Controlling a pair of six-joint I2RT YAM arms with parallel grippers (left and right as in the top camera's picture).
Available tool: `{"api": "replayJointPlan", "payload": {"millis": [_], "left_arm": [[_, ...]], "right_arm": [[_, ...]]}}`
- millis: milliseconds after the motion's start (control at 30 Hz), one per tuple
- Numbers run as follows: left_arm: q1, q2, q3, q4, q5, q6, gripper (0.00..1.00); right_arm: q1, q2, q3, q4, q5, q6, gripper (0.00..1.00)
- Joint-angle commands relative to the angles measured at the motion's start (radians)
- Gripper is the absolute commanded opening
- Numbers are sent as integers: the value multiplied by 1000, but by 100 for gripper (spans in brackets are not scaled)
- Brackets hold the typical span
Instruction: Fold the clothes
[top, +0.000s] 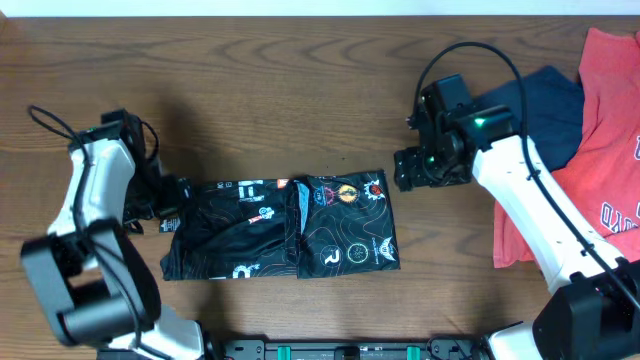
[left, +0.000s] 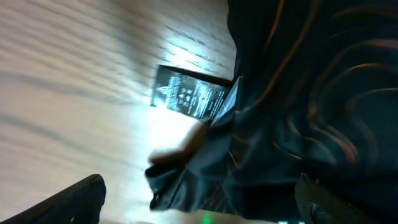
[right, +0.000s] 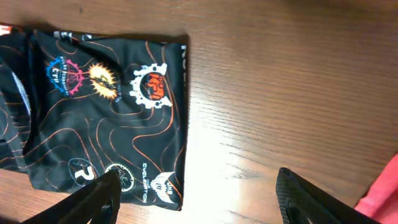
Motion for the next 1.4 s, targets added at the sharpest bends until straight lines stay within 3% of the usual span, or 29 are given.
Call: {"api": "replayJointPlan", "payload": {"millis": [0, 267, 333, 433, 600, 733, 800, 1133, 1267, 1367], "left_arm": [[9, 55, -13, 14, 24, 106, 99], [8, 160, -30, 46, 33, 114, 98], [9, 172, -44, 65, 70, 114, 91], [5, 173, -57, 80, 105, 114, 66], [3, 173, -57, 107, 115, 98, 44], [2, 173, -57, 130, 116, 57, 15], [2, 173, -57, 137, 122, 57, 6], [1, 173, -57, 187, 177, 59, 6], [1, 173, -57, 219, 290, 111, 6], [3, 173, -57, 248, 296, 116, 6]], "right_arm": [[-6, 5, 1, -2, 7, 18, 79], [-6, 5, 1, -4, 9, 18, 80], [-6, 5, 0, -5, 11, 18, 80], [-6, 5, 0, -4, 11, 18, 80], [-6, 5, 0, -5, 11, 19, 80], [-6, 5, 0, -5, 11, 19, 80], [-6, 5, 0, -4, 13, 18, 80], [-6, 5, 0, 2, 22, 18, 80], [-6, 5, 0, 3, 25, 19, 80], [-6, 5, 0, 3, 25, 19, 80]]}}
